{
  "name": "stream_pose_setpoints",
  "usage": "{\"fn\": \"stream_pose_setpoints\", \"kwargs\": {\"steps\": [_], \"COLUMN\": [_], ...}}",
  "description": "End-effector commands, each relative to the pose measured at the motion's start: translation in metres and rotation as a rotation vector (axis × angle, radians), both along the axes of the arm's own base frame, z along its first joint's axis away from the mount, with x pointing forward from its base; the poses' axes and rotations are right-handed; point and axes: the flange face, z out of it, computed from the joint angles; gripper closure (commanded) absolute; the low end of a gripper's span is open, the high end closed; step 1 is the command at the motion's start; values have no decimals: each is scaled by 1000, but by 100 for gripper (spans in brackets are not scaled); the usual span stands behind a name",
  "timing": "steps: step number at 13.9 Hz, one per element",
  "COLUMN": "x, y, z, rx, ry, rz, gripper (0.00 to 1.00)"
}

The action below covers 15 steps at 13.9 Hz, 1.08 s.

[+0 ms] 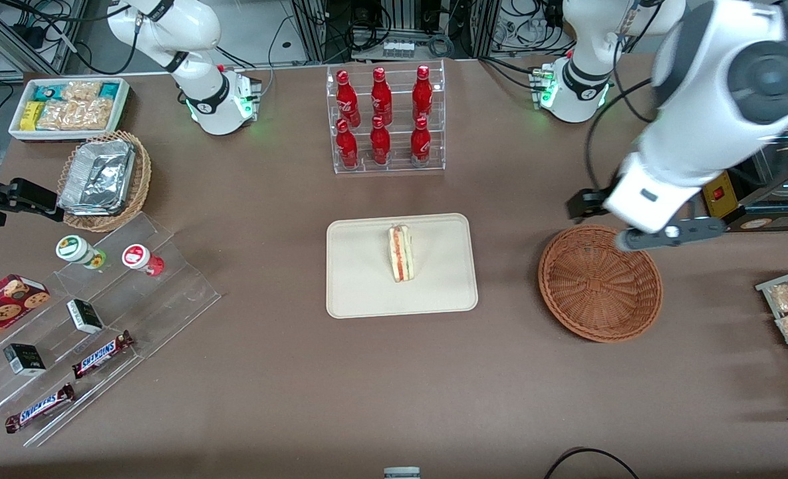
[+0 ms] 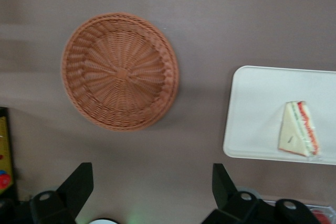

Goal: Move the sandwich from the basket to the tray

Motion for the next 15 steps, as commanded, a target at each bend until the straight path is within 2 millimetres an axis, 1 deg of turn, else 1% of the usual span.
{"fn": "stream_pose_setpoints", "kwargs": {"steps": [1,4,5,6,8,10,13,15], "x": [-22,-33,-36,-39,-46,-44,-39,-25], "y": [40,74,83,91,105,108,107,108], "z": [11,13,11,14,14,14,23,28], "rx": [2,-2,-2,-4,-6,-11,-16,-17], "ry": [-4,4,4,-3,-4,-13,-50,-50], "rz": [-42,-83,-85,-86,-109,-107,-108,-108], "gripper": [0,0,0,0,0,0,0,0]}}
